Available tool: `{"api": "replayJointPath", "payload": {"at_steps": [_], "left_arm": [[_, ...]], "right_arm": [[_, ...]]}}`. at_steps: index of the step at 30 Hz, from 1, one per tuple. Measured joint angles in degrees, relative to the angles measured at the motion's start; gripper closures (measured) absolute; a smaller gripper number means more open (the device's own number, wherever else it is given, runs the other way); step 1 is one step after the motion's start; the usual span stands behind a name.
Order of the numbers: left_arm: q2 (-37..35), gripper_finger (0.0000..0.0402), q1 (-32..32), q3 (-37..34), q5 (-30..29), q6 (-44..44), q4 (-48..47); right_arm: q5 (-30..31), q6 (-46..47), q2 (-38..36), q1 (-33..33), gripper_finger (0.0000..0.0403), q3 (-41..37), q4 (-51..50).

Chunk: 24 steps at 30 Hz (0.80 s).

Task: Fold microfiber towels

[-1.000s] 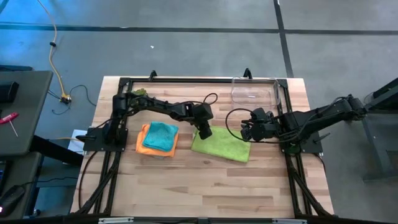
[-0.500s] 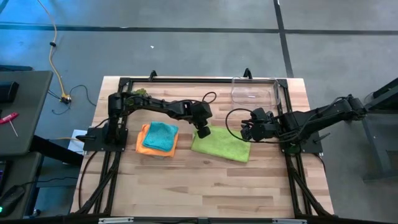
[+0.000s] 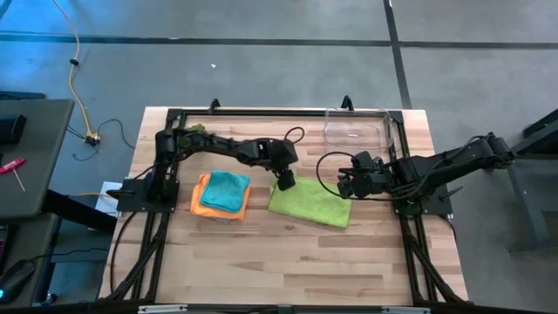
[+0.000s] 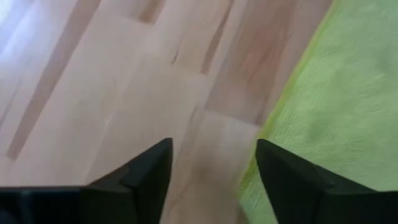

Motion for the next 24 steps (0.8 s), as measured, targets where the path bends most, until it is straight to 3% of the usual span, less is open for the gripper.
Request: {"api": "replayJointPath", "payload": {"at_steps": [4,9,13,19,24], "left_arm": [[1.0,0.0158,0.0,0.0,2.1,-0.4,0.9],[1.6,0.0176,-0.9,0.0,3.2,0.0,0.7],[1.5,0.0239,-1.9,0.0,-0.3,0.0,-0.2],[1.3,0.0385,-3.3,0.0,-0.8,-0.6,-0.4],[-0.8,0.0378,-3.9,0.4,-1.5,-2.0,-3.3]], "right_arm": [[0.0,0.2,0.0,0.0,0.0162,0.0,0.0],[0.0,0.1,0.0,0.0,0.0162,0.0,-0.3],[0.1,-0.1,0.0,0.0,0.0162,0.0,-0.5],[0.2,-0.3,0.0,0.0,0.0162,0.0,-1.0],[0.2,-0.3,0.0,0.0,0.0162,0.0,-1.4]]}}
